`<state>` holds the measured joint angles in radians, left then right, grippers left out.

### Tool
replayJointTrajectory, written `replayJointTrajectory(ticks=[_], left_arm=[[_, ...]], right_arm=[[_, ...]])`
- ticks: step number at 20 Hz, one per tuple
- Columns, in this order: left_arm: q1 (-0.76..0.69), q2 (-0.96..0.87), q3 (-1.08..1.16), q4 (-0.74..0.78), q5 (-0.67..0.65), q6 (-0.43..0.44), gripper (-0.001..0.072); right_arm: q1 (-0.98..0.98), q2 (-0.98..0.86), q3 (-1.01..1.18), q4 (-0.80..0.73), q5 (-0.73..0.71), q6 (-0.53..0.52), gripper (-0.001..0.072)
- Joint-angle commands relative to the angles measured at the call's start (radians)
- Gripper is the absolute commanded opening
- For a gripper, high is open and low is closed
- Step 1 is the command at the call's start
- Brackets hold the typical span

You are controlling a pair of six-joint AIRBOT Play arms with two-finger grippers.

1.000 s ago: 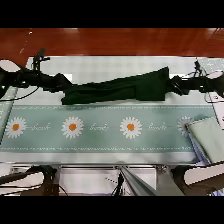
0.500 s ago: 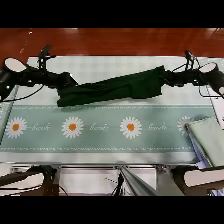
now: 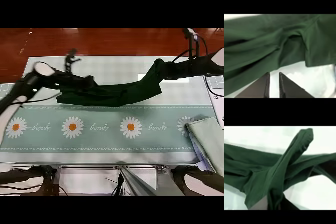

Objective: Fold the shirts.

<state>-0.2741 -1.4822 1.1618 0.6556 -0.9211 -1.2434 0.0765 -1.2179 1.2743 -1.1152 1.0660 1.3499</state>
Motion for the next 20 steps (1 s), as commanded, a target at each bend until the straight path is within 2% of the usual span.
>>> replayJointTrajectory(ticks=[1,5,7,10,13,17,20], left_arm=[[-0.158,-0.074,0.000,-0.081,0.034,0.001,0.0133],[-0.327,-0.155,0.000,-0.172,0.082,0.001,0.0127],[-0.404,-0.203,0.001,-0.236,0.111,0.004,0.0053],[-0.394,-0.213,0.001,-0.234,0.117,0.029,0.0037],[-0.242,-0.117,0.001,-0.227,0.074,0.057,0.0034],[0.057,0.120,0.001,-0.156,0.039,0.057,0.0034],[0.294,0.307,0.001,-0.149,0.002,0.057,0.0034]], right_arm=[[0.117,0.129,0.001,-0.149,0.034,0.147,0.0046],[0.239,0.219,0.001,-0.258,0.090,0.270,0.0045],[0.295,0.246,0.001,-0.302,0.106,0.319,0.0045],[0.330,0.258,0.001,-0.337,0.110,0.344,0.0046],[0.330,0.257,0.001,-0.363,0.070,0.343,0.0045],[0.338,0.194,0.001,-0.271,-0.101,0.329,0.0045],[0.443,0.069,0.001,-0.233,-0.237,0.328,0.0046]])
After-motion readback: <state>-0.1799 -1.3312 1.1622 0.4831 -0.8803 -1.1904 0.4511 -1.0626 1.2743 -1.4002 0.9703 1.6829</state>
